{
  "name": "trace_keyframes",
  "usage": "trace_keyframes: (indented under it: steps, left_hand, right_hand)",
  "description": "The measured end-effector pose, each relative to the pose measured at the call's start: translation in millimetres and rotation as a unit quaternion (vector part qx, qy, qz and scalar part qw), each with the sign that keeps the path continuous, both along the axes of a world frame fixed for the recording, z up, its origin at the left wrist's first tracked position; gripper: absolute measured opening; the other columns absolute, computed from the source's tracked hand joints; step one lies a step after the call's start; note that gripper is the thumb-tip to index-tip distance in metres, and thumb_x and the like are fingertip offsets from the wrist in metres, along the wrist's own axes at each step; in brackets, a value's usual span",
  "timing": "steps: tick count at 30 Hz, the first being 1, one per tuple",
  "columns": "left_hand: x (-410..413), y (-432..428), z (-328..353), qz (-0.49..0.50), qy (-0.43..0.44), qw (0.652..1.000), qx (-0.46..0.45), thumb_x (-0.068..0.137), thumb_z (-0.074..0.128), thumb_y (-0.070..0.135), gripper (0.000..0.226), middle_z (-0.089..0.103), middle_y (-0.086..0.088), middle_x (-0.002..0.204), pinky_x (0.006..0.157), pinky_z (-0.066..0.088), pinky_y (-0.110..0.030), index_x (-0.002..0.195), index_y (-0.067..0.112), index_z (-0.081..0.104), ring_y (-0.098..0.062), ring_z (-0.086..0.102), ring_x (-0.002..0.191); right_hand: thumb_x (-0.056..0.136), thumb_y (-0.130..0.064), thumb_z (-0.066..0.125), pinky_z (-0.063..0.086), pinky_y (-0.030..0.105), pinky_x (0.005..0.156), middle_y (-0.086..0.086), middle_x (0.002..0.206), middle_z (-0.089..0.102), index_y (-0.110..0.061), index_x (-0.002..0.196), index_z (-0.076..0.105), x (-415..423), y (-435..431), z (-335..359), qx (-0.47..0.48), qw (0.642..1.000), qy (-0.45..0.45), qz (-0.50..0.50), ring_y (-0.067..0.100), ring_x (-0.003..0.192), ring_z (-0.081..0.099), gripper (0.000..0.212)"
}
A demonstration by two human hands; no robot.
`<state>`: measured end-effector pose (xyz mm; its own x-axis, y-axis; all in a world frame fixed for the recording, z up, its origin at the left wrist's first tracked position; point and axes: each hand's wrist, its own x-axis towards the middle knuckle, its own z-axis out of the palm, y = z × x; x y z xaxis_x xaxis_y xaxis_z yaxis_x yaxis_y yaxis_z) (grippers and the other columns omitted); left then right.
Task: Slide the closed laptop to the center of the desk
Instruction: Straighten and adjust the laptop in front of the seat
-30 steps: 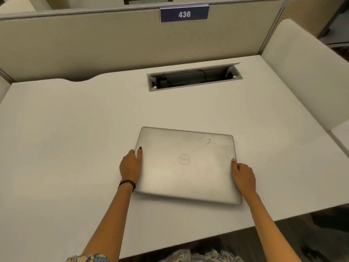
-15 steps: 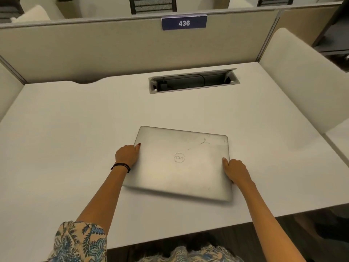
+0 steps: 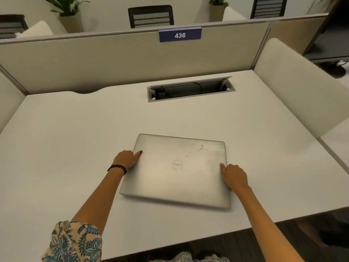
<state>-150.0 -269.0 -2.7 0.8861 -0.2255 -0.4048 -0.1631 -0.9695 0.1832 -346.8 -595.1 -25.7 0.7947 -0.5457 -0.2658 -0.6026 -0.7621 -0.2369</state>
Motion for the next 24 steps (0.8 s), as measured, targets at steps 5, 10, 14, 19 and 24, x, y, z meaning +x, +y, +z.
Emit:
trace_keyframes:
  steps: [5,10,14,19,24]
  left_hand:
    - [0,2,0,0.006,-0.011,1.0,-0.015,0.096,0.028,0.052,0.061,0.046,-0.005,0.052,0.063,0.043,-0.031,0.055,0.008,0.041,-0.018,0.045,0.046]
    - [-1,1,0,-0.01,-0.029,1.0,0.003,0.097,0.029,0.051,0.062,0.045,-0.004,0.05,0.062,0.044,-0.031,0.052,0.009,0.038,-0.017,0.043,0.045]
    - [-3,-1,2,-0.068,-0.053,0.994,0.073,0.099,0.023,0.046,0.06,0.041,-0.001,0.05,0.062,0.044,-0.03,0.051,0.011,0.036,-0.016,0.041,0.046]
    - [0,4,-3,-0.094,-0.063,0.99,0.088,0.1,0.022,0.045,0.06,0.041,0.0,0.052,0.061,0.041,-0.029,0.051,0.013,0.035,-0.023,0.051,0.062]
    - [1,6,-11,-0.076,-0.161,0.982,0.058,0.096,0.037,0.046,0.045,0.064,-0.013,0.092,0.061,0.044,-0.032,0.092,0.006,0.056,-0.029,0.06,0.087]
  right_hand:
    - [0.099,-0.04,0.02,0.038,0.028,0.059,0.003,0.06,0.047,-0.015,0.051,0.033,5,-4,0,-0.033,0.999,-0.002,0.018,0.025,0.064,0.052,0.055]
    - [0.099,-0.039,0.019,0.038,0.029,0.059,0.013,0.077,0.066,-0.015,0.049,0.032,21,-12,1,-0.069,0.997,0.0,0.034,0.029,0.071,0.062,0.057]
    - [0.099,-0.04,0.016,0.04,0.03,0.064,0.015,0.087,0.068,-0.015,0.051,0.033,29,-18,3,-0.045,0.998,0.015,0.031,0.032,0.082,0.065,0.056]
    - [0.099,-0.041,0.016,0.04,0.029,0.063,0.005,0.065,0.051,-0.014,0.052,0.035,29,-17,4,-0.024,1.0,0.013,0.009,0.026,0.068,0.054,0.057]
    - [0.088,-0.014,0.052,0.014,0.015,0.042,0.011,0.036,0.047,-0.005,0.043,0.046,12,-10,-14,-0.106,0.991,-0.086,0.008,0.02,0.031,0.032,0.047]
